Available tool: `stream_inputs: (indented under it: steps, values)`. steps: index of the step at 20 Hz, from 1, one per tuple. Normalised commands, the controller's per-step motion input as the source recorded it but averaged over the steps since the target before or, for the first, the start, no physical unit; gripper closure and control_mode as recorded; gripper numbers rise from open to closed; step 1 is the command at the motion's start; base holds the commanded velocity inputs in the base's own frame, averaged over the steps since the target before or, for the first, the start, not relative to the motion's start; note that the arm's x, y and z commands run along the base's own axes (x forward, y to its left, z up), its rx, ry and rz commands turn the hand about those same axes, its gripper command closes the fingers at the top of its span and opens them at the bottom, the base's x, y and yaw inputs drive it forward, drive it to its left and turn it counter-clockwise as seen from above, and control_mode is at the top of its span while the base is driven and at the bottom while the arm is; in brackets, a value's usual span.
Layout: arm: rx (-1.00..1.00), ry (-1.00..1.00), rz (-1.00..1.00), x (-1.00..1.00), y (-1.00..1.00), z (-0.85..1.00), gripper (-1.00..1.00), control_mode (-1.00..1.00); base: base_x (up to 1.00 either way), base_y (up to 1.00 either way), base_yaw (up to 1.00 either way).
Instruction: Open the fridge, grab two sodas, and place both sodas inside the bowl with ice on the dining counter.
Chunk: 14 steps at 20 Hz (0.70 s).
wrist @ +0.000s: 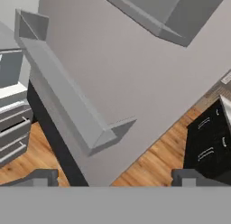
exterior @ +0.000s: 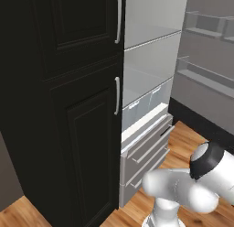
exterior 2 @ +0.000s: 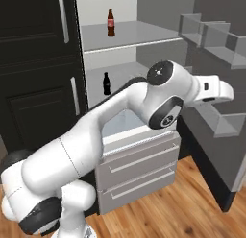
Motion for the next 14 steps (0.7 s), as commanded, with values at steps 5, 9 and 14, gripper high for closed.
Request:
stream_inputs:
  steps: [5, 9, 14]
  values:
    - [0.0, -0.13, 0.11, -0.5, 1.0, -0.42, -1.0, -1.0, 0.0, 0.0, 0.0]
    - [0.0, -0.06, 0.12, -0.13, 1.0, -0.28, -1.0, -1.0, 0.0, 0.0, 0.0]
    - [0.0, -0.02, 0.1, -0.04, 0.98, -0.08, -1.0, -1.0, 0.0, 0.0, 0.0]
